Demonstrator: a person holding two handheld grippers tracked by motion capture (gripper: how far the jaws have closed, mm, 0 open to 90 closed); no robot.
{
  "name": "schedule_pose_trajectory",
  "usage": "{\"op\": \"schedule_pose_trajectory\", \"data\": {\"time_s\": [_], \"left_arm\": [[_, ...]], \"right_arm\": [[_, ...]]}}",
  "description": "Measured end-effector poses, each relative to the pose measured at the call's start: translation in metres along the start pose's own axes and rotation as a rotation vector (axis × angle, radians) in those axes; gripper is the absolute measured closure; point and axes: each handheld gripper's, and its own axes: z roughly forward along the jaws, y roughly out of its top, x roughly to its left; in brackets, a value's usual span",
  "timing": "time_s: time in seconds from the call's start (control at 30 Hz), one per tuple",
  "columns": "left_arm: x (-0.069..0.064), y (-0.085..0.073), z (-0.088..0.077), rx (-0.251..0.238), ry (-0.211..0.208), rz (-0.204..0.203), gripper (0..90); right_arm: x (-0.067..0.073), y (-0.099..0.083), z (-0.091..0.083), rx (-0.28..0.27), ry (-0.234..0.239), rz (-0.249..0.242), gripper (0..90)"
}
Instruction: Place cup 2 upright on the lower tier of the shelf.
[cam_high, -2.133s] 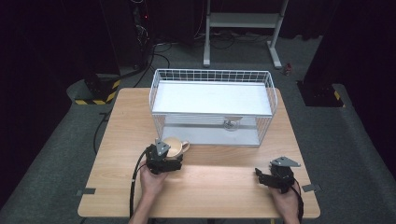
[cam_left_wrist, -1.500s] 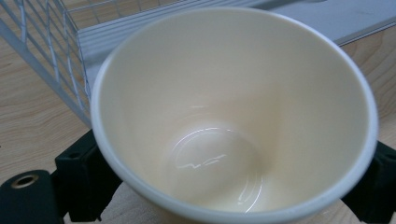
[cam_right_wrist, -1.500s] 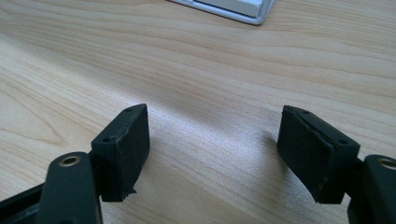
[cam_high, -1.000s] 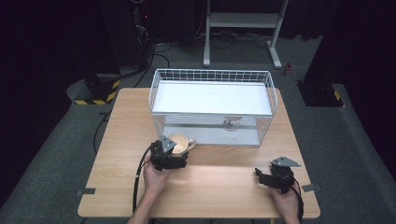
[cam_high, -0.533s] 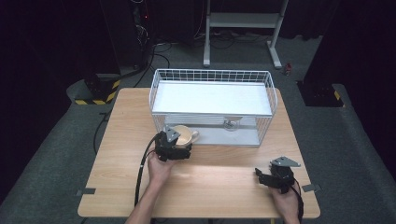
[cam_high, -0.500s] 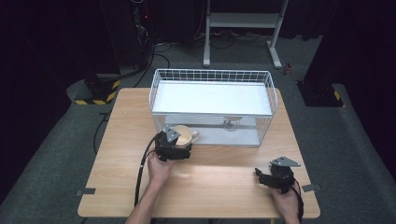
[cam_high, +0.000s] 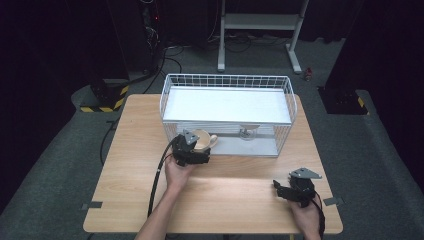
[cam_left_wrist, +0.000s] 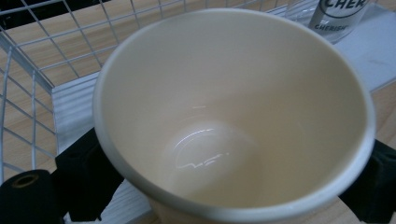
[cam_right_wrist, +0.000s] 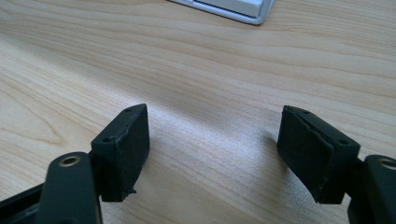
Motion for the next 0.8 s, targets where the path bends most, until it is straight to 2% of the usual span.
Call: {"op": "schedule_pose_trajectory", "data": {"time_s": [0.23,0.37,0.43,0.8], "left_arm": [[0.0,0.003,0.007,0.008,-0.005,0.0,9.0],[0.002,0.004,0.012,0.006,-0.039,-0.016,9.0],[0.004,0.003,0.014,-0.003,-0.047,-0.011,8.9],[0.005,0.004,0.024,-0.019,-0.039,0.017,8.1]], "right_arm": [[0.0,0.0,0.0,0.0,0.0,0.0,25.3],[0.0,0.0,0.0,0.0,0.0,0.0,25.3],[0.0,0.0,0.0,0.0,0.0,0.0,25.3],[0.0,0.0,0.0,0.001,0.0,0.002,25.3]]}}
